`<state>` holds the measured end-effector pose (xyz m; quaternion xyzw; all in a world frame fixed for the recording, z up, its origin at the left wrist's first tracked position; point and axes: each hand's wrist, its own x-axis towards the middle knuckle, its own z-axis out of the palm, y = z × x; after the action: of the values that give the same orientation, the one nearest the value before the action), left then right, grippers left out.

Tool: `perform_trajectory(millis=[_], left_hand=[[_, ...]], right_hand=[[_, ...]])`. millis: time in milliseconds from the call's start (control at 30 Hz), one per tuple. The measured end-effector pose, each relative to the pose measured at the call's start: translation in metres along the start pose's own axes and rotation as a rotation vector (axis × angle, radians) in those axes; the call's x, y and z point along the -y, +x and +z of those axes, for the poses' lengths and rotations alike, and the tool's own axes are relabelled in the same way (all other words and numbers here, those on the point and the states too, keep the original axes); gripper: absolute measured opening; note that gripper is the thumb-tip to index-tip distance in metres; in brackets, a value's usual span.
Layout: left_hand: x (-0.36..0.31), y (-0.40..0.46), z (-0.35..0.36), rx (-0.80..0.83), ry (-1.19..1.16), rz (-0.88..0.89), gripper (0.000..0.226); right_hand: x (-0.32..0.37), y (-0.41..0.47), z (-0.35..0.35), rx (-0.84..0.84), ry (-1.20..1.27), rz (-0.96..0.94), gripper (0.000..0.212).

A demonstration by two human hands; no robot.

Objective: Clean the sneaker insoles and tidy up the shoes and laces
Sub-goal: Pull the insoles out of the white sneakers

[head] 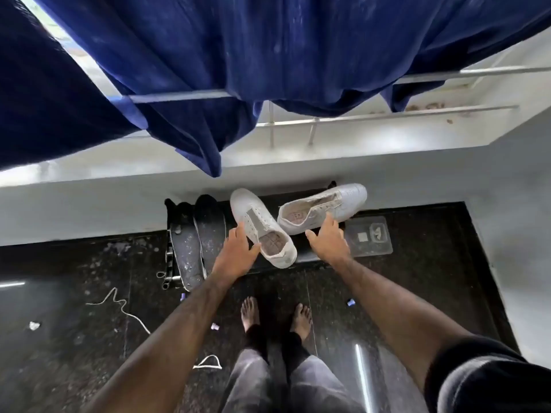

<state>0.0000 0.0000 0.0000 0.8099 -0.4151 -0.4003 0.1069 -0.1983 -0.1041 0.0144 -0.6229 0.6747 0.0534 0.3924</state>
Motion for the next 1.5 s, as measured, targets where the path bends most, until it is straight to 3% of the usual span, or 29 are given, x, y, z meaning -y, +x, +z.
perform_trajectory(millis=[100,233,333,400,533,733,867,1200,1333,1500], left_hand=[[0.006,0.029,0.016,0.069,-0.149,-0.111,0.088],[0.009,0.051,0.035,0.161,-0.251,-0.233,0.094],[0.015,0.062,0.046,0.181,-0.244,-0.239,0.089],[0.021,0.068,0.053,0.180,-0.210,-0.248,0.087],[0.024,0.073,0.059,0.169,-0.231,-0.270,0.095],[0.027,0.075,0.061,0.189,-0.339,-0.296,0.089],[0.032,0.066,0.047,0.194,-0.404,-0.263,0.079],[0.022,-0.008,0.047,0.211,-0.199,0.012,0.082],[-0.003,-0.071,0.080,0.227,-0.205,0.113,0.080],[-0.008,-0.151,0.158,0.304,-0.215,0.067,0.088]], right_hand=[[0.007,0.029,0.015,0.022,0.315,0.203,0.083],[0.016,0.063,0.037,0.010,0.551,0.386,0.107],[0.021,0.078,0.048,-0.021,0.588,0.433,0.100],[0.026,0.086,0.052,-0.074,0.576,0.479,0.084],[0.027,0.091,0.060,-0.140,0.597,0.546,0.074],[0.025,0.085,0.058,-0.178,0.668,0.517,0.046],[0.009,0.066,0.040,-0.202,0.643,0.440,0.038],[-0.111,-0.035,-0.025,-0.124,0.355,0.051,0.056],[-0.188,-0.077,-0.033,-0.028,0.204,-0.109,0.065],[-0.296,-0.129,-0.021,0.097,0.157,-0.182,0.078]])
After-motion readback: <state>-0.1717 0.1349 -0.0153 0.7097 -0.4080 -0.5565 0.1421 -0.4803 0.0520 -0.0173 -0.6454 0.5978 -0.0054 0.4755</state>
